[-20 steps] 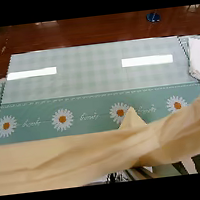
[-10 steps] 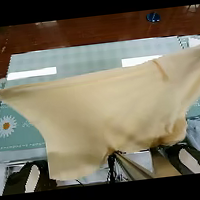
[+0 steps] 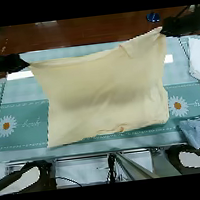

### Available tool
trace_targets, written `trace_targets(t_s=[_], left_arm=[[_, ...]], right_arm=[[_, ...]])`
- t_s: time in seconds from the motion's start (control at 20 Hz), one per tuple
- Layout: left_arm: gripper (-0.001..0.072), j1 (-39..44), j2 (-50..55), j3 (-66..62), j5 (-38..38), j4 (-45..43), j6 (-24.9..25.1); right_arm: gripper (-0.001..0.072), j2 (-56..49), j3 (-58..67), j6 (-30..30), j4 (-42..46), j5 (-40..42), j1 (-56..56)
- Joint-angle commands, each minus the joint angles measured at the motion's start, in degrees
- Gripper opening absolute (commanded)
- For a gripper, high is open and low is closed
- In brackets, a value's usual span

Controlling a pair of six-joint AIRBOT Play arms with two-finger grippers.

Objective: Fold the shirts.

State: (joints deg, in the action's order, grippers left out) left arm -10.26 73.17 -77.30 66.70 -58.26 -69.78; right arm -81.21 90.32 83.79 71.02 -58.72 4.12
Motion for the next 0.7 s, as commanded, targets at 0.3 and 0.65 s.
trace_targets(t_s=[0.3, 0.65], left_arm=[[0.003, 0.7, 20.4, -2.6, 0.1, 0.9, 0.6], [0.0426, -13.5, 13.2, -7.8, 19.5, -7.1, -0.6]], right_arm=[[0.005, -16.0, 0.1, 0.2, 1.8, 7.7, -1.5], [0.0493, -1.8, -0.1, -4.9, 13.6, -16.7, 5.2]])
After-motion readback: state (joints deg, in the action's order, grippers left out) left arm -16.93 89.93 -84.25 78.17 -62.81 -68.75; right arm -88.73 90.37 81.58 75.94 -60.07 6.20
